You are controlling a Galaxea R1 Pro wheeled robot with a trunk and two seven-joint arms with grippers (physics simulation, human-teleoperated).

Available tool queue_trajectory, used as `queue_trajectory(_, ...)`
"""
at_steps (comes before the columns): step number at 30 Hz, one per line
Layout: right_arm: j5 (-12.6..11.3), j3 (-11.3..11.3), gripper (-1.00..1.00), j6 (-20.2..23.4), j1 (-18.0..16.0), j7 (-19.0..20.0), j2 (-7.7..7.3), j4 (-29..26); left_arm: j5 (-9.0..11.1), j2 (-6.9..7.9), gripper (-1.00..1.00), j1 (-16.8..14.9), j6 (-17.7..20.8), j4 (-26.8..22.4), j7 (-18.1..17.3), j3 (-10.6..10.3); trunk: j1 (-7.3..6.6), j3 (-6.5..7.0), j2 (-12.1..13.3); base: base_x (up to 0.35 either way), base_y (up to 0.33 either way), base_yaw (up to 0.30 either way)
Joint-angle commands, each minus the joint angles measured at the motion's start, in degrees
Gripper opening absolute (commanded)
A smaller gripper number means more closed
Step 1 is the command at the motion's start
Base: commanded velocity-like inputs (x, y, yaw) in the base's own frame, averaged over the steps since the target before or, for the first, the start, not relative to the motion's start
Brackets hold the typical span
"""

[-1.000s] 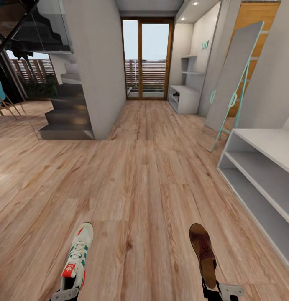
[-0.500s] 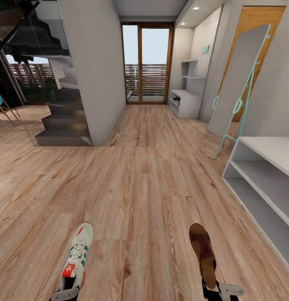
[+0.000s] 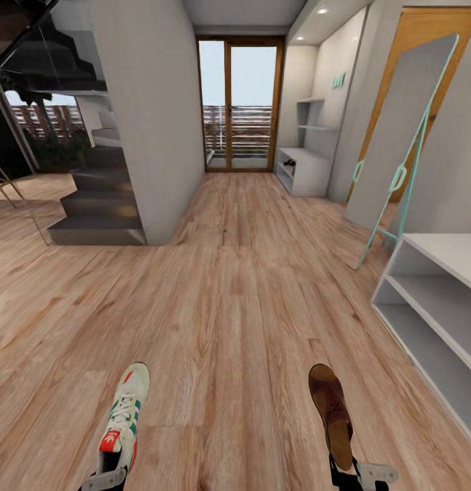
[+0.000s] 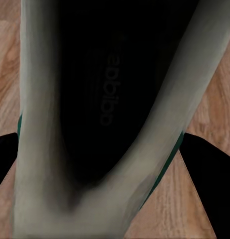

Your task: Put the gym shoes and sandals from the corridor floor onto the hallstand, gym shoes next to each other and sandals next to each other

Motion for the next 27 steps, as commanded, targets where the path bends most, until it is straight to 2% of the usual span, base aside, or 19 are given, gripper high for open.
queue_trajectory(1, 0.4, -0.3, -1.00, -0.2, 0.0, 0.1, 0.04, 0.0, 0.4, -0.02, -1.00, 0.0, -0.1, 0.1, -0.6, 0.1, 0.02, -0.05, 0.0, 0.340, 0.000, 0.000)
queue_trajectory(27, 0.4, -0.2, -1.00, -0.9, 0.0, 0.0, 0.19, 0.8, 0.4, 0.16, -1.00, 0.0, -0.1, 0.2, -0.6, -0.4, 0.02, -0.04, 0.0, 0.339, 0.000, 0.000)
